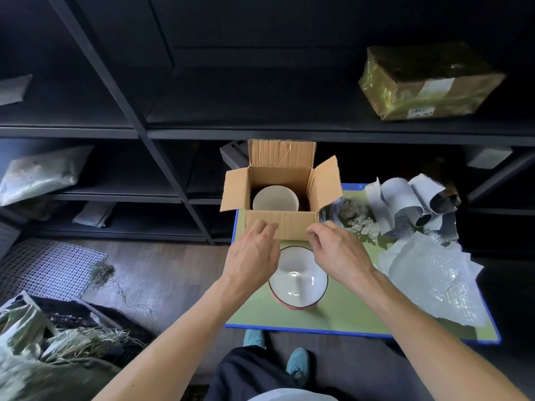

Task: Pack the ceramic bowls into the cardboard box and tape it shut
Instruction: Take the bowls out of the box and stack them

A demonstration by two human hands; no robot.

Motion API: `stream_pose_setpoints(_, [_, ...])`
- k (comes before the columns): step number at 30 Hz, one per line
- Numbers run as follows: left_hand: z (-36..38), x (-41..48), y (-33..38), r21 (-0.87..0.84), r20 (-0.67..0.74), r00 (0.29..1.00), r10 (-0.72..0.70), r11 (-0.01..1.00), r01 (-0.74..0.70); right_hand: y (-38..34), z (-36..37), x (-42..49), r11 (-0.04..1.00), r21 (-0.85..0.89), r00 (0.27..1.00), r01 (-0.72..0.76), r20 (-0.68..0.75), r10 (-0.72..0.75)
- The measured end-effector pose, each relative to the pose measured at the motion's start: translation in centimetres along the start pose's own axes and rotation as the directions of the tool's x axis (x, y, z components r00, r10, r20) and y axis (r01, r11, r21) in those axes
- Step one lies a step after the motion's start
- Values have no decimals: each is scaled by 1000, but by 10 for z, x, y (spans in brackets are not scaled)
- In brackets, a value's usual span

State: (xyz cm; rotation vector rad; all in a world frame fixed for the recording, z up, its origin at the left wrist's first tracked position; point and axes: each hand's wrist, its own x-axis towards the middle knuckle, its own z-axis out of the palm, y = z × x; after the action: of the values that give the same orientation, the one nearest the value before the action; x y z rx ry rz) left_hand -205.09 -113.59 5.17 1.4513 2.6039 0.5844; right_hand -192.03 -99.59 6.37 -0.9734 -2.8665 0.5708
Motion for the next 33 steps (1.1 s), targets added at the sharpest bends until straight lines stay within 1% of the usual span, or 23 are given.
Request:
stream_pose_setpoints(3, [-12,19,-8,37,-47,999,5,999,-3,-8,-10,17,999,-20,1000,25,-19,-25])
stream_pose_setpoints(7, [-27,45,-23,59,-40,999,-22,998,24,-17,-16,46,999,-47,1000,25,-6,-26])
stream_pose_setpoints(11, [-30,68,-41,89,1,999,-50,995,50,-24,-13,76,997,-70,1000,11,20,-9])
stream_pose_setpoints(15, [-20,87,-57,100,80,995,-57,994,49,-31,-2,104,993,-115,994,-39,98,51])
stream_pose_setpoints(20, [-3,109,-72,75,166,985,-52,996,40,-33,21,134,975,-187,966,-117,204,156])
stream_pose_setpoints(23, [1,118,-79,50,160,986,-49,998,42,-32,31,149,964,-188,942,-187,244,231])
stream_pose_setpoints(27, [8,116,-85,-19,138,990,-13,1000,16,-30,39,165,944,-225,919,-240,262,296])
stream_pose_setpoints(31, [6,113,-83,-93,191,981,-25,995,43,-30,47,173,930,-270,905,-251,277,324])
stream_pose_setpoints(33, [4,112,-82,-117,193,981,-20,992,43,-28,51,175,922,-296,902,-251,274,333])
